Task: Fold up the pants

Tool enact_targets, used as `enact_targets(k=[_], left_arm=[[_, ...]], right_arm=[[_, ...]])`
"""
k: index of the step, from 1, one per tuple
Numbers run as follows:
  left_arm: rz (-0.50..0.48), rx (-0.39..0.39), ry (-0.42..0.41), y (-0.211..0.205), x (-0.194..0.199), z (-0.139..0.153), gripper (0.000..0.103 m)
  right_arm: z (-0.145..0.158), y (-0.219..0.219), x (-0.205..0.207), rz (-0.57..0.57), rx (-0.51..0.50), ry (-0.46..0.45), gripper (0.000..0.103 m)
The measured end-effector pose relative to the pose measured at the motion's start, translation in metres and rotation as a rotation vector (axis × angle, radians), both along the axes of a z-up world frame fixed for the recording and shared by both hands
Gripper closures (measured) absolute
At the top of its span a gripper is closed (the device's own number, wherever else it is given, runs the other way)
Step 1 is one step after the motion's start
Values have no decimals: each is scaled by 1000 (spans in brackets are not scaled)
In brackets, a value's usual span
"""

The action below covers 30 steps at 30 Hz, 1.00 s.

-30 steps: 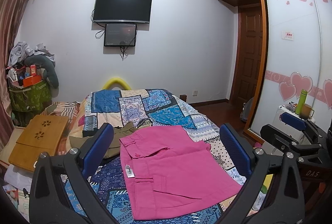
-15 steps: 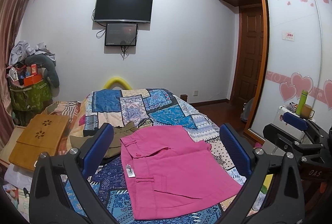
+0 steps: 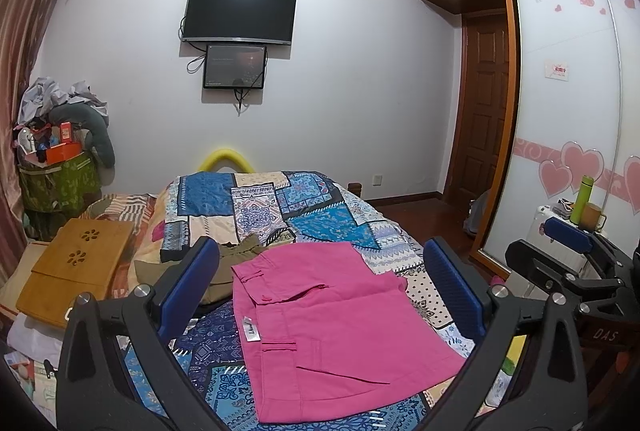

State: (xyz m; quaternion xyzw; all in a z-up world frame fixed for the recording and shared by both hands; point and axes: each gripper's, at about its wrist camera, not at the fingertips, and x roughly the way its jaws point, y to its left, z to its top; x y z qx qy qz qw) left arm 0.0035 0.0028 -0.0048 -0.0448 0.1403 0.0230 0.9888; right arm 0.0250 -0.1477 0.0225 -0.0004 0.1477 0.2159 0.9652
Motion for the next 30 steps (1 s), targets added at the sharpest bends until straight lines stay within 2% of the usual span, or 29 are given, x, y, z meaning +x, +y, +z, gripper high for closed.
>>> enact_targets(k=[20, 30], left_arm=[[11, 6, 6, 0, 6, -2, 0], [37, 27, 54, 4, 37, -20, 0]], right_arm=[[3, 0, -2, 2, 2, 0, 0], [-14, 0, 24, 9, -7, 51, 0]])
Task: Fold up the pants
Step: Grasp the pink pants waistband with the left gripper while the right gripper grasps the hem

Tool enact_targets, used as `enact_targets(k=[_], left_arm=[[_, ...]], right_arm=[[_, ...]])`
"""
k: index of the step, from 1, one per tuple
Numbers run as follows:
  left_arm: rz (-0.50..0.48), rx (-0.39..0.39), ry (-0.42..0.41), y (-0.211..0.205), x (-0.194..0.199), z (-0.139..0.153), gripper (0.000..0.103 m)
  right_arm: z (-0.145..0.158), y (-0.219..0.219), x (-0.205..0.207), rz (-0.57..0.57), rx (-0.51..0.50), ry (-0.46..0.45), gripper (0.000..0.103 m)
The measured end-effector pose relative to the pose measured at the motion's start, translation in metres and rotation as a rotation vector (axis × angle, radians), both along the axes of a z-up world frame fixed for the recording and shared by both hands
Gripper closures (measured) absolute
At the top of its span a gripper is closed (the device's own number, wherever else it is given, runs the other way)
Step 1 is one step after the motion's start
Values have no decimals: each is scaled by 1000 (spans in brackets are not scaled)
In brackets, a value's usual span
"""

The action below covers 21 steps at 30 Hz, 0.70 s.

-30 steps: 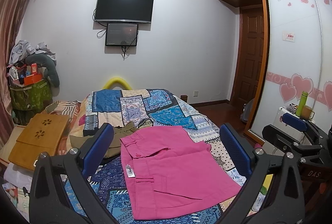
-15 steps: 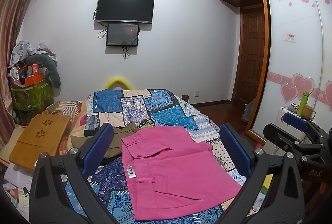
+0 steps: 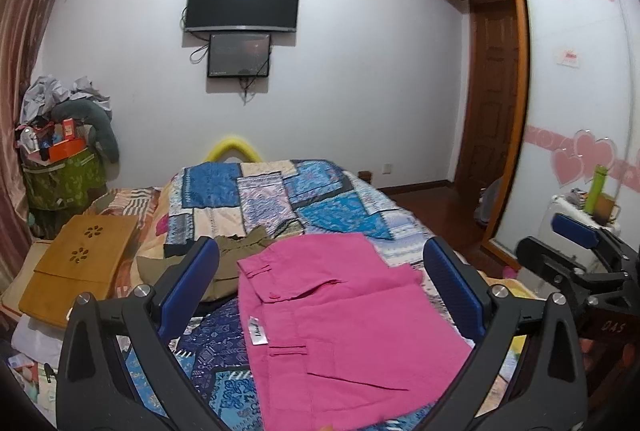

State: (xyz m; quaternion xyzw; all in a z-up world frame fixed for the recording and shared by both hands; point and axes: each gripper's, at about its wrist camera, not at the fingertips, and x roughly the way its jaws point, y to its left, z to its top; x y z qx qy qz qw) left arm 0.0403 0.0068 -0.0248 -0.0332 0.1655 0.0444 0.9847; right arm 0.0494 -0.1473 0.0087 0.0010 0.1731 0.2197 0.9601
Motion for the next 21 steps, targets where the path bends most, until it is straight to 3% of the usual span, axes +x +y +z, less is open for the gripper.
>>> enact_targets(k=[7, 17, 21], left_arm=[[29, -5, 150, 19, 61, -36, 0], [-3, -35, 447, 58, 140, -107, 21], [-9, -87, 562, 75, 155, -132, 22]], right_arm=[[-34, -11, 44, -9, -13, 117, 1], [-95, -28, 106, 12, -102, 358, 27], [-116, -32, 126, 29, -106, 448, 28]])
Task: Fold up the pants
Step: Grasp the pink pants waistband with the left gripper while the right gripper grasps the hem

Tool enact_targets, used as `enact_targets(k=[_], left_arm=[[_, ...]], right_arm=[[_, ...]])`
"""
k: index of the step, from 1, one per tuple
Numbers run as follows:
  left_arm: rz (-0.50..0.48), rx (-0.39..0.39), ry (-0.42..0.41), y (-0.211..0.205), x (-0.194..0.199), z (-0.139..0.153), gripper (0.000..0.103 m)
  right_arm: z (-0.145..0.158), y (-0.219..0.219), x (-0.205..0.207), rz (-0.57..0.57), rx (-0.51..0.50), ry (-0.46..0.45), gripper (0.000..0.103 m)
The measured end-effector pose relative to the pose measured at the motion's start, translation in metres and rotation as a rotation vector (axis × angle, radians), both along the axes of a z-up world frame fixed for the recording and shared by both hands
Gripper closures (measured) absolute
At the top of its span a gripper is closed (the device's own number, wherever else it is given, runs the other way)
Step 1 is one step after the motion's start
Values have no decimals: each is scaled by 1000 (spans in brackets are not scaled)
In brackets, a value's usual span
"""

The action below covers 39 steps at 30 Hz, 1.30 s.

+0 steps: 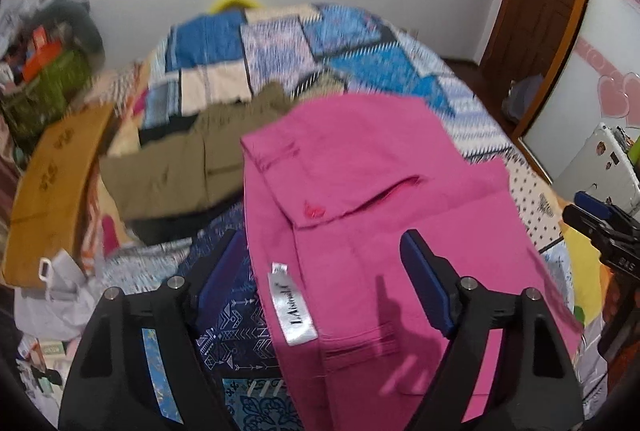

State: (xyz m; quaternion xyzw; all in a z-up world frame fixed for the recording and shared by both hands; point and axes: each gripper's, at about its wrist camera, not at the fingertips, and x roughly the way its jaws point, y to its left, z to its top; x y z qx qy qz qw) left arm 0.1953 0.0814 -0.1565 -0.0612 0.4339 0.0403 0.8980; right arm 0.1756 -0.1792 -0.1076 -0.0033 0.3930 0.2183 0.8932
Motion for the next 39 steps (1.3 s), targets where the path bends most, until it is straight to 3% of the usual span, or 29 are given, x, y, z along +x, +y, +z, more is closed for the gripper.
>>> enact_targets(k=[5, 10, 14, 20, 24, 26, 27, 28, 29, 33, 36, 39], left_arm=[[-25, -9, 80, 8, 13, -23, 34], [-57, -78, 161, 12, 29, -40, 60], [-89, -141, 197, 13, 42, -55, 61], [-96, -205, 199, 18, 47, -62, 61], [-114, -156, 156, 10, 44, -59, 72], [-117, -120, 152, 5, 44, -57, 74], [-118, -100, 150, 4, 44, -56, 76], [-112, -69, 151, 2, 44, -56, 87], [-102, -17, 156, 0, 44, -57, 91], [-124, 97, 173, -3, 43, -60, 92], [-139, 129, 174, -3, 40, -62, 92], [-132, 98, 179, 1, 40, -64, 92]], right_arm=[[-25, 3, 24, 49, -11, 100, 34], [-40, 7, 46, 70, -2, 163, 47], [-48, 9, 62, 95, 31, 208, 61], [-66, 8, 73, 127, 99, 290, 70], [-68, 11, 73, 141, 80, 270, 78], [-69, 11, 72, 145, 68, 258, 97], [-69, 12, 72, 144, 53, 252, 98], [-70, 12, 70, 153, 39, 243, 98], [-69, 14, 71, 161, 23, 233, 99], [-68, 18, 69, 174, -37, 201, 99], [-69, 13, 71, 154, -28, 215, 100], [-72, 6, 69, 121, -14, 229, 102]])
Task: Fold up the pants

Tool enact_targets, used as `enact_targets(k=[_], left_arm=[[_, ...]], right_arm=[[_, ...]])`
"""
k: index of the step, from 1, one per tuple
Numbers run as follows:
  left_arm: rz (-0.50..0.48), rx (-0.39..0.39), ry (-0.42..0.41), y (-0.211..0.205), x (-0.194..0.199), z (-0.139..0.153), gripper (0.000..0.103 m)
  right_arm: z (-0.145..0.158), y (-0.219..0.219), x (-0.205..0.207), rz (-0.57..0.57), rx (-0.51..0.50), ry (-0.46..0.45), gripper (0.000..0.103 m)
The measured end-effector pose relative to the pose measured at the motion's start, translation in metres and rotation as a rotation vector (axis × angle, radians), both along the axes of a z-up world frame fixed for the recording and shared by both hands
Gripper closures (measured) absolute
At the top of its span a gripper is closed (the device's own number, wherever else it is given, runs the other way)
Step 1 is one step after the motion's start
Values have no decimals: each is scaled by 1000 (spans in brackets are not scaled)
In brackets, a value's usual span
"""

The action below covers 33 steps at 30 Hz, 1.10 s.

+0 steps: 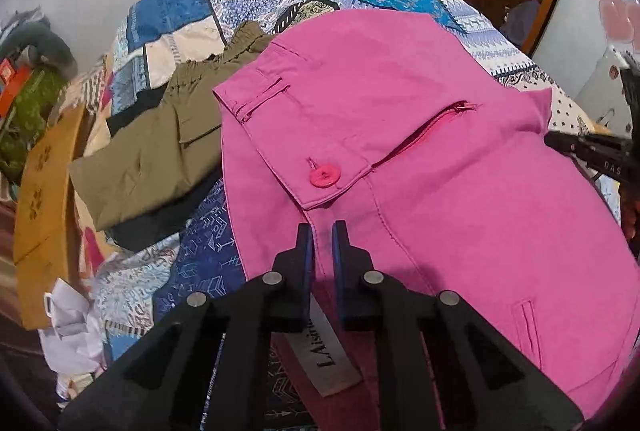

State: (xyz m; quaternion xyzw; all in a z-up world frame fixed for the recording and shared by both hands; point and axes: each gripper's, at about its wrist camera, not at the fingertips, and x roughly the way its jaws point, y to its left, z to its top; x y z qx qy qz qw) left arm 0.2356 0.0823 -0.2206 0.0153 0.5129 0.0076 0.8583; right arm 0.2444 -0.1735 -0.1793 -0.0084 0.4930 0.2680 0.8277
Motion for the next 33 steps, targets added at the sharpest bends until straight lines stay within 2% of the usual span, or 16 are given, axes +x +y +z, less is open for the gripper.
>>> enact_targets(k=[4, 7, 11, 14, 15, 19, 20, 22, 26, 29, 33], left_arm=[[-17, -11, 8, 1, 0, 3, 92], [-6, -47, 27, 6, 0, 9, 90], [27, -79, 17, 16, 2, 18, 87], [54, -81, -2, 23, 7, 24, 78], [60, -78, -7, 25, 8, 26, 72], [86, -89, -28, 32, 19, 30, 57], [95, -102, -26, 34, 23, 30, 56], [108, -133, -16, 37, 30, 28, 53], [131, -197, 25, 39, 44, 16, 49], [120, -197, 58, 32, 49, 6, 45], [116, -256, 81, 29, 52, -5, 40]], right_arm=[[1, -8, -4, -26, 17, 35, 102], [7, -10, -10, -15, -10, 26, 101], [20, -19, -11, -38, 7, 6, 101], [33, -27, -6, -65, 35, -21, 98], [38, -29, -2, -78, 42, -33, 96], [49, -34, 12, -129, 49, -80, 62], [52, -35, 14, -149, 53, -99, 56], [53, -36, 21, -179, 53, -118, 54], [41, -31, 40, -176, 65, -78, 54], [23, -24, 52, -169, 72, -14, 54], [1, -21, 55, -150, 84, 68, 54]])
